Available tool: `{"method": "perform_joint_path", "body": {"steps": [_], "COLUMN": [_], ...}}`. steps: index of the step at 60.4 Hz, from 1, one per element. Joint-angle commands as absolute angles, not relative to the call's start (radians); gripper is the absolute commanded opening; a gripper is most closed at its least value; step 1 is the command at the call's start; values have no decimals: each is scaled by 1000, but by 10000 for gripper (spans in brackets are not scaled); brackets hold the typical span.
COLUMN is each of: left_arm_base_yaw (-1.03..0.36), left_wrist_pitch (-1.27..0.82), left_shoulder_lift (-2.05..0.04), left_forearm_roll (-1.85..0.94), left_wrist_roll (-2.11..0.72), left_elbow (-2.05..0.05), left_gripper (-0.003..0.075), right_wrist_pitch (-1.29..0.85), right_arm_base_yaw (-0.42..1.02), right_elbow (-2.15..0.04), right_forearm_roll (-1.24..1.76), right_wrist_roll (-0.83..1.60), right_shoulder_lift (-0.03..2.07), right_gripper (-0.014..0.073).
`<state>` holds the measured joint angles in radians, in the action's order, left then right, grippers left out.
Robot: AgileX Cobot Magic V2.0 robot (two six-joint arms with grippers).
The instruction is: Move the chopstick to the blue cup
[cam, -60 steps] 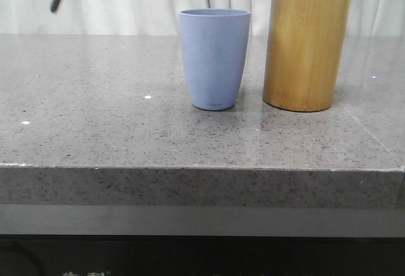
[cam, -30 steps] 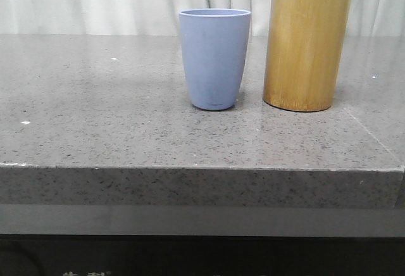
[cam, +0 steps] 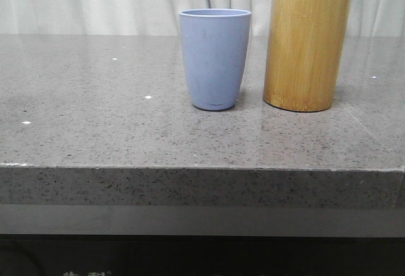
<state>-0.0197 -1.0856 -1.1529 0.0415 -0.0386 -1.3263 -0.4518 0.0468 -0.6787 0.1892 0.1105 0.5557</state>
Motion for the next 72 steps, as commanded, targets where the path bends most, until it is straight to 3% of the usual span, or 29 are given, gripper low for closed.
{"method": "perform_joint_path", "body": {"steps": [1, 19, 35, 44, 55, 72], "left_arm_base_yaw": [-7, -7, -7, -7, -7, -7], "left_wrist_pitch": [-873, -459, -396, -384, -376, -378], "left_shoulder_lift": [-1039, -624, -247, -84, -31, -31], "left_forearm_roll": [26, 0, -35, -49, -49, -49], "left_wrist_roll": [-24, -31, -31, -31, -31, -31], "left_elbow": [-1230, -728, -431, -372, -370, -370], "left_gripper": [-19, -19, -19, -19, -19, -19], "right_wrist_pitch": [-377, -377, -377, -377, -368, -300], "right_arm_base_yaw": [43, 43, 43, 43, 43, 130], "right_elbow": [-713, -713, -713, -713, -719, -878], "right_forearm_roll": [190, 190, 190, 198, 240, 240], "right_wrist_roll": [118, 118, 118, 118, 118, 146], "right_shoulder_lift": [562, 562, 562, 562, 587, 865], "right_gripper": [591, 591, 591, 591, 591, 591]}}
